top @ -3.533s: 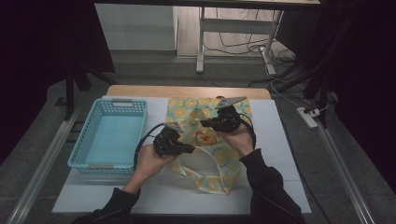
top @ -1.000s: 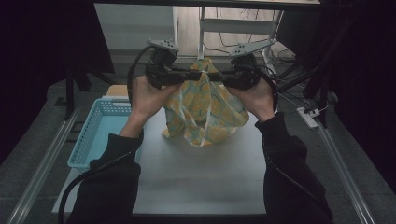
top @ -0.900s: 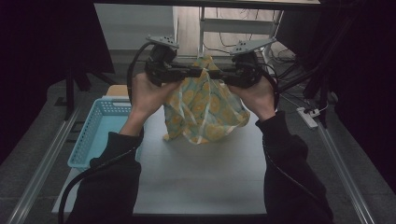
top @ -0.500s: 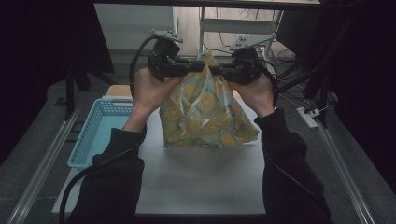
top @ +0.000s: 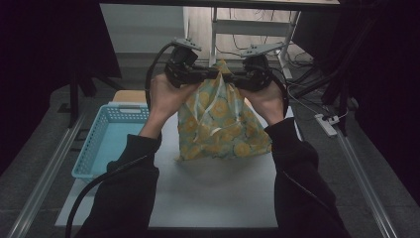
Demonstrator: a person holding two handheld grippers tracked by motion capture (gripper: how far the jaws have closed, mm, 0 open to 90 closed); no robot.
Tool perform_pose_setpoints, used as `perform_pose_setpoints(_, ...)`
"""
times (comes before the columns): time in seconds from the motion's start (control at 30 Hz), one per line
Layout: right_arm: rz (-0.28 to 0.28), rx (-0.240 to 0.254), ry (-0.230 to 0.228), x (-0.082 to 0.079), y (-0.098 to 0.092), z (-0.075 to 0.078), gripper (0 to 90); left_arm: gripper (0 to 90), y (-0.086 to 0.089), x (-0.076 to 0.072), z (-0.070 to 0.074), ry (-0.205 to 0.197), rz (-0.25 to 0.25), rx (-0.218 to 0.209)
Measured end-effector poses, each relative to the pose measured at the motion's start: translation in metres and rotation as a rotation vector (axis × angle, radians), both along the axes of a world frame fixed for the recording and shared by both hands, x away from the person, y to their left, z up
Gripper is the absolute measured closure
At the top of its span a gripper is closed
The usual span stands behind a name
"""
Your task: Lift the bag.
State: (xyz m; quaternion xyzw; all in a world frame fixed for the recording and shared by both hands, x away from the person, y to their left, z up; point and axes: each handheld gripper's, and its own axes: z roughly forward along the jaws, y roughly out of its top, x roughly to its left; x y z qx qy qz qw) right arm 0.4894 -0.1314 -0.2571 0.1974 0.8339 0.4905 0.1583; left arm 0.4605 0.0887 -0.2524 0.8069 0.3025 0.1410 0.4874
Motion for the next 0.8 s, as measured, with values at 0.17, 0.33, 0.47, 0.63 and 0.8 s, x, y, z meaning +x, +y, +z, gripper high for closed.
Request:
perform_pose_setpoints(0.17, -0.012, 0.005, 0.020, 0.006, 0.001, -0.006, 87.8, 85.9, -0.003, 0.005, -0.005, -0.002, 0.003, 0.008)
perform_pose_setpoints(0.33, -0.014, 0.023, 0.030, 0.009, 0.000, -0.008, 80.8, 79.3, -0.003, 0.006, -0.006, -0.005, 0.004, 0.002)
perform_pose_setpoints(0.47, -0.023, 0.028, 0.037, 0.009, -0.001, -0.007, 74.8, 74.7, -0.003, 0.005, -0.007, -0.006, 0.003, 0.009)
perform_pose_setpoints(0.63, -0.030, 0.029, 0.052, 0.010, -0.002, -0.011, 66.8, 68.5, -0.002, 0.006, -0.009, 0.001, 0.006, 0.012)
perform_pose_setpoints(0.8, -0.032, 0.023, 0.067, 0.013, -0.003, -0.015, 58.3, 61.0, 0.000, 0.007, -0.013, -0.001, 0.013, 0.022)
